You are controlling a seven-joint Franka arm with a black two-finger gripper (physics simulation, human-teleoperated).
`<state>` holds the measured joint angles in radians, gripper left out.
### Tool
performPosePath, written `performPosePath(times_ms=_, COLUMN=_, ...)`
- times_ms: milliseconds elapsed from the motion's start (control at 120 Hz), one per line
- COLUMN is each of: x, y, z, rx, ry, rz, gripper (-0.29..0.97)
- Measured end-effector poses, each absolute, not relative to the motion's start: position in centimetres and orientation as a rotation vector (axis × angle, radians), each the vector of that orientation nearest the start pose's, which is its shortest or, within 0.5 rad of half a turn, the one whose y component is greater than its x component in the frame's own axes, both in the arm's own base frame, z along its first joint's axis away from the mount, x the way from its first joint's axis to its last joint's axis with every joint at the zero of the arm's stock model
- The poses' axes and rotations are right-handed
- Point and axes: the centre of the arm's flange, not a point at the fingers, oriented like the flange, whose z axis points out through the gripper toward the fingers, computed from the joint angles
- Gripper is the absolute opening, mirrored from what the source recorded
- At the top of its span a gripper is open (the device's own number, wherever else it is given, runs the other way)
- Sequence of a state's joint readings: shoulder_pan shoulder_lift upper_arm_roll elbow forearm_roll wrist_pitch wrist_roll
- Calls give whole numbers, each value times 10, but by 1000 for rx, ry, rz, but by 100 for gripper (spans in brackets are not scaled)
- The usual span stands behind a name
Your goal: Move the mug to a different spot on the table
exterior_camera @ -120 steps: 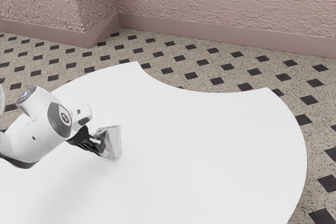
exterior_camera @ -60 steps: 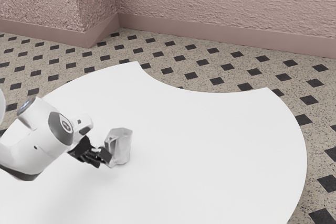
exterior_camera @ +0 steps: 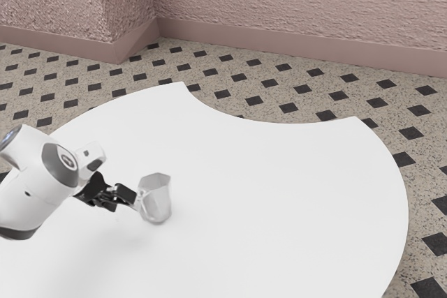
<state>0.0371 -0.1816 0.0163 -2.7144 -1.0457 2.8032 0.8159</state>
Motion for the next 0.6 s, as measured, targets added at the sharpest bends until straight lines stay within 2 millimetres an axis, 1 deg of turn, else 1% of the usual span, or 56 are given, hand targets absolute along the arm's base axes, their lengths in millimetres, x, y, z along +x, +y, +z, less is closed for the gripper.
performPosePath(times_ms=75, x=407, y=66, z=306, rx=-3352, ry=-275, rz=-722, gripper=64)
performPosePath(times_ms=167, x=418, y=69, z=322, rx=-3312, ry=-159, rz=-732, gripper=66)
performPosePath(times_ms=208, x=424, y=78, z=331, rx=-3299, ry=-153, rz=-743, gripper=66)
performPosePath(times_ms=242, x=434, y=87, z=344, rx=-3280, ry=-127, rz=-764, gripper=66)
performPosePath(times_ms=283, x=451, y=99, z=369, rx=-3247, ry=-65, rz=-799, gripper=67)
performPosePath(times_ms=317, x=464, y=104, z=390, rx=-3222, ry=-2, rz=-815, gripper=67)
performPosePath(times_ms=383, x=493, y=108, z=440, rx=-3161, ry=153, rz=-818, gripper=67)
performPosePath(times_ms=450, x=519, y=108, z=475, rx=-3131, ry=234, rz=-757, gripper=67)
performPosePath(times_ms=500, x=535, y=108, z=491, rx=-3114, ry=269, rz=-687, gripper=68)
performPosePath(times_ms=558, x=552, y=108, z=504, rx=-3111, ry=276, rz=-602, gripper=68)
performPosePath(times_ms=600, x=559, y=108, z=509, rx=-3115, ry=267, rz=-544, gripper=68)
